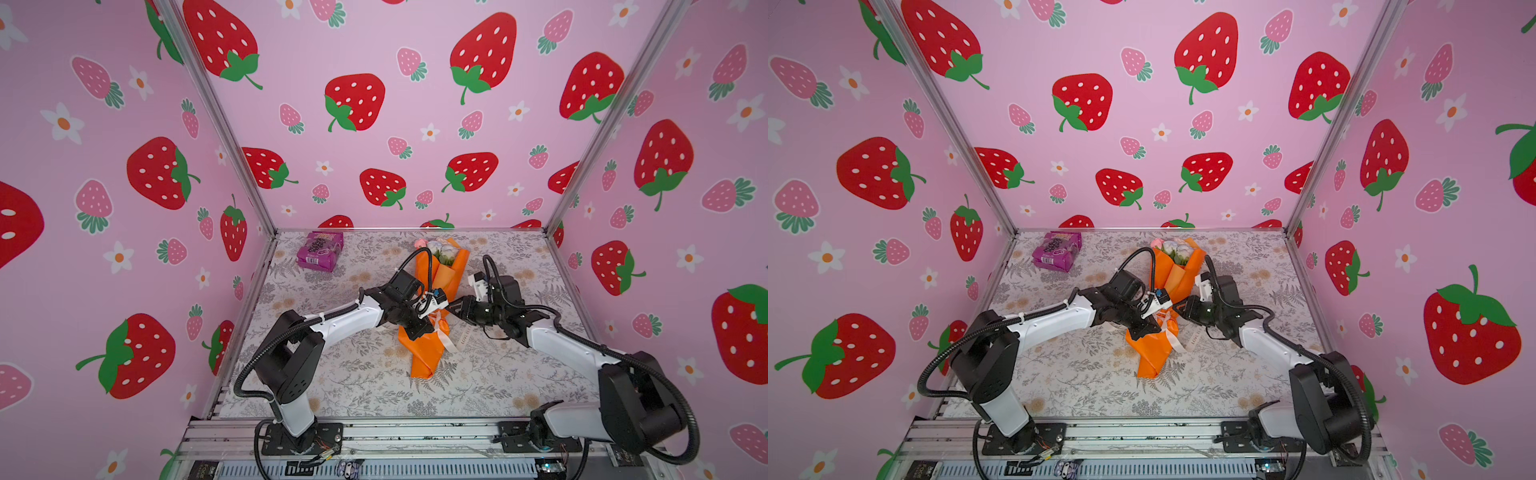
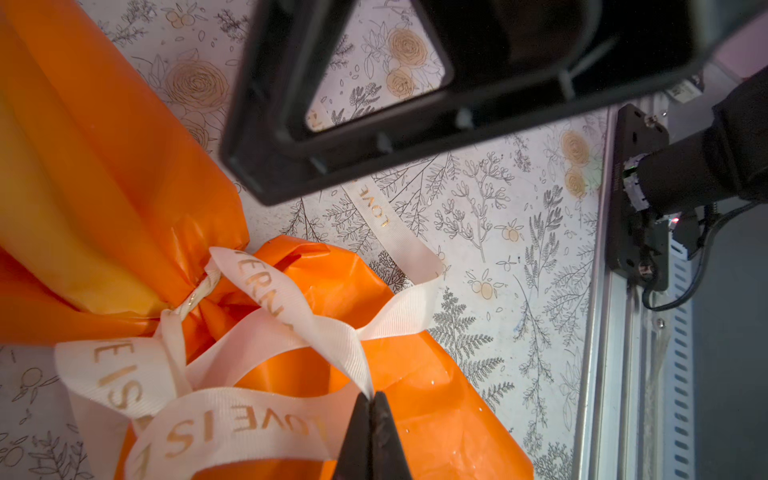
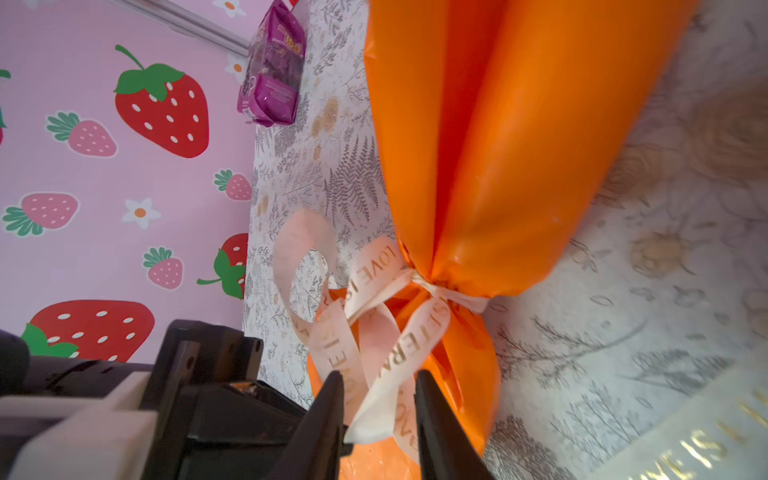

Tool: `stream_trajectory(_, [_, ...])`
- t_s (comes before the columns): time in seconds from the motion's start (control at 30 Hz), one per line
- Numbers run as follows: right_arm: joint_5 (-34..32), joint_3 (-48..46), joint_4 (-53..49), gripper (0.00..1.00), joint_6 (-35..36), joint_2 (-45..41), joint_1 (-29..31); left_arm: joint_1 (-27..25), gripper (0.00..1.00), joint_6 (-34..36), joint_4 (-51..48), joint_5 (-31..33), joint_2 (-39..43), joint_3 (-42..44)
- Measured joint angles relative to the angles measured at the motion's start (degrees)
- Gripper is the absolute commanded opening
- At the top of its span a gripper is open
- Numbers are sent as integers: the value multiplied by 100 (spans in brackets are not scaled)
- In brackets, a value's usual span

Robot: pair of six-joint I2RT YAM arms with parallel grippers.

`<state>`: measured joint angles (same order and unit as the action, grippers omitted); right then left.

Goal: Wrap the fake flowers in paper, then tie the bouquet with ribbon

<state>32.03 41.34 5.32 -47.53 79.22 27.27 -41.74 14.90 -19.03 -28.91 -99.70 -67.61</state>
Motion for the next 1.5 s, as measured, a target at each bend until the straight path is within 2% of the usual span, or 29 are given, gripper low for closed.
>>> stream_trajectory(0.27, [450, 767, -435, 38, 763, 1036, 103, -17, 0, -157, 162, -4, 0, 96])
stream_trajectory(0.57, [356, 1554, -1469, 38, 1829, 1742, 442, -17, 0, -212, 256, -2, 0, 170])
stream_trajectory(0.73, [184, 1650, -1939, 40, 2218, 1823, 509, -17, 0, -234, 256, 2, 0, 170])
stream_trajectory(1.03, [273, 1784, -2306, 42, 2524, 1816, 509, -17, 0, -234, 256, 39, 0, 173])
stream_trajectory(1.27, [249, 1952, -2629, 32, 2796, 1814, 509, -17, 0, -243, 264, 37, 0, 186])
stream_trajectory(1.5, [282, 2044, -2852, 37, 2962, 1814, 494, -15, 0, -275, 391, 39, 9, 214])
